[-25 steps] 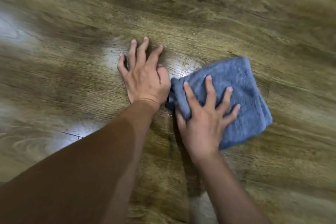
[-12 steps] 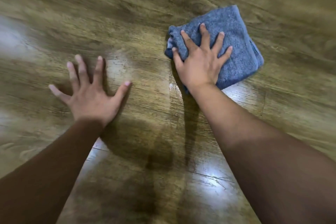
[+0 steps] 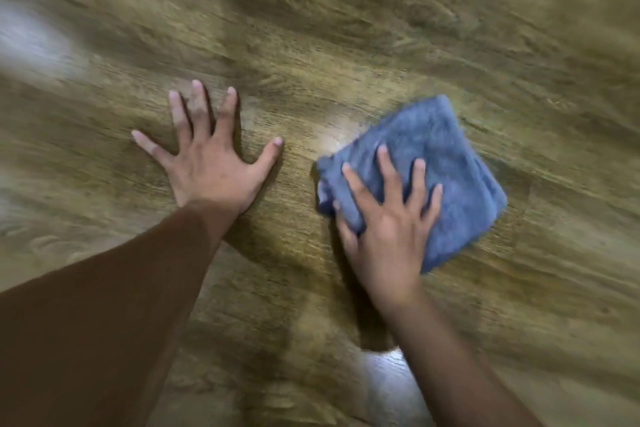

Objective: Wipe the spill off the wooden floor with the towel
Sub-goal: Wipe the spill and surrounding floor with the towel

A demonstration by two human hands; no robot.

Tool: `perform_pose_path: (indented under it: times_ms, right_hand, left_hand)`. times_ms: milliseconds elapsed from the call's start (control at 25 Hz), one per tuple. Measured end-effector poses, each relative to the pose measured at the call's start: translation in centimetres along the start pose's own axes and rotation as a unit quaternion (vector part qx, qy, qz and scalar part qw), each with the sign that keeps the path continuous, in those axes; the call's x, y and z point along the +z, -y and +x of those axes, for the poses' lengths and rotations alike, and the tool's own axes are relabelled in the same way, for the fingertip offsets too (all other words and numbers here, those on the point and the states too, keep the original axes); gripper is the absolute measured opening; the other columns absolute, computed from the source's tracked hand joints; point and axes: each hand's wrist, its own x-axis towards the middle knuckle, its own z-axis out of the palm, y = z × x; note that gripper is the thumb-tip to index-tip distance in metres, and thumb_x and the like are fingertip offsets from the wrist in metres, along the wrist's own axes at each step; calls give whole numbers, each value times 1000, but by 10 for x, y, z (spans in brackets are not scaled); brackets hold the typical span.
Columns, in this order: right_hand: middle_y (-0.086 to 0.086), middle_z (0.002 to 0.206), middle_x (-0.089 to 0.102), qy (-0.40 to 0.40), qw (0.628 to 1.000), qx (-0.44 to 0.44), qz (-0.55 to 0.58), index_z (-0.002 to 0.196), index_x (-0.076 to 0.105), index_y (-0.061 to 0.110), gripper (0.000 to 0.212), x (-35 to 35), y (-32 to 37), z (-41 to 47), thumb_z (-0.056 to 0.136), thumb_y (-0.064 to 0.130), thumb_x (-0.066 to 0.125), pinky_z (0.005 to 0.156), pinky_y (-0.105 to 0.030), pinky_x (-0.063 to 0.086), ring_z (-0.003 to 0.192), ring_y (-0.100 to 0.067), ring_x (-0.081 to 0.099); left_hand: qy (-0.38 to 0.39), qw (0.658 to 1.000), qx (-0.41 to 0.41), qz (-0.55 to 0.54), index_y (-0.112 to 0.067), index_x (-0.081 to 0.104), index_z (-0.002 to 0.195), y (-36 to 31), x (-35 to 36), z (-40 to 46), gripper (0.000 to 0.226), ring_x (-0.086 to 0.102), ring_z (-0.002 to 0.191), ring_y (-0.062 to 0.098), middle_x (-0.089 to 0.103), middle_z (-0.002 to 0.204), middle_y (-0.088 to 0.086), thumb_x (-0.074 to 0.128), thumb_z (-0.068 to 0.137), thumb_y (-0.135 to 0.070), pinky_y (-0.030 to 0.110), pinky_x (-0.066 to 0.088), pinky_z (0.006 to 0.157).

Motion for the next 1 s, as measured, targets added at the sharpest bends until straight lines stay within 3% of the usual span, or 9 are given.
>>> perform_pose_path:
  times_ms: [160, 280, 400, 600, 720, 840, 1000]
  right_hand:
    - [0, 164, 29, 22, 998, -56, -11, 143, 49, 43, 65, 8, 28, -105, 80, 52, 62, 109, -74, 19, 149, -47, 19]
    - [-1, 161, 34, 21, 998, -58, -11, 141, 52, 44, 62, 9, 29, -95, 80, 56, 61, 108, -75, 19, 148, -48, 21]
    - [0, 164, 28, 29, 998, -49, -34, 143, 45, 46, 66, 5, 34, -41, 79, 58, 56, 109, -74, 14, 149, -48, 15]
    - [5, 165, 21, 2, 997, 76, -12, 144, 43, 49, 55, 14, 52, 130, 90, 61, 46, 113, -72, 8, 150, -46, 9]
    - [9, 166, 17, 25, 997, 69, -20, 146, 40, 49, 53, 14, 50, 186, 95, 61, 44, 113, -72, 5, 151, -44, 5]
    - [12, 167, 14, 38, 998, 39, -27, 149, 38, 47, 54, 10, 50, 172, 97, 55, 47, 113, -73, 4, 151, -44, 2]
    - [9, 167, 16, 53, 996, -68, -31, 151, 39, 42, 62, 0, 51, 71, 90, 46, 52, 112, -74, 7, 151, -46, 3]
  left_hand:
    - [-8, 1000, 3, -13, -40, 18, 160, 0, 2, 1, 91, -5, 158, 26, 5, 173, 0, 18, 85, -92, 81, -6, 109]
    - [-2, 1000, 1, -17, -39, 17, 161, 1, 2, 1, 87, -7, 158, 26, 3, 173, 1, 12, 89, -88, 81, -7, 110]
    - [-4, 1000, 2, -22, -38, 18, 161, 1, 2, 1, 82, -6, 158, 27, 4, 173, 2, 9, 93, -83, 81, -6, 110]
    - [-4, 1000, -7, -17, -39, 19, 161, 0, 1, 1, 76, -5, 158, 26, 5, 173, 1, 12, 95, -77, 81, -4, 110]
    - [3, 1000, -5, -12, -39, 18, 161, 0, 0, 0, 74, -6, 158, 27, 4, 173, 1, 10, 97, -75, 81, -5, 110]
    - [10, 1000, -4, -11, -40, 17, 161, 0, -1, 0, 72, -7, 158, 27, 3, 173, 1, 9, 98, -73, 81, -6, 110]
    - [14, 1000, -2, -18, -39, 18, 161, -1, -4, -1, 69, -7, 158, 27, 3, 173, 2, 11, 99, -68, 82, -4, 110]
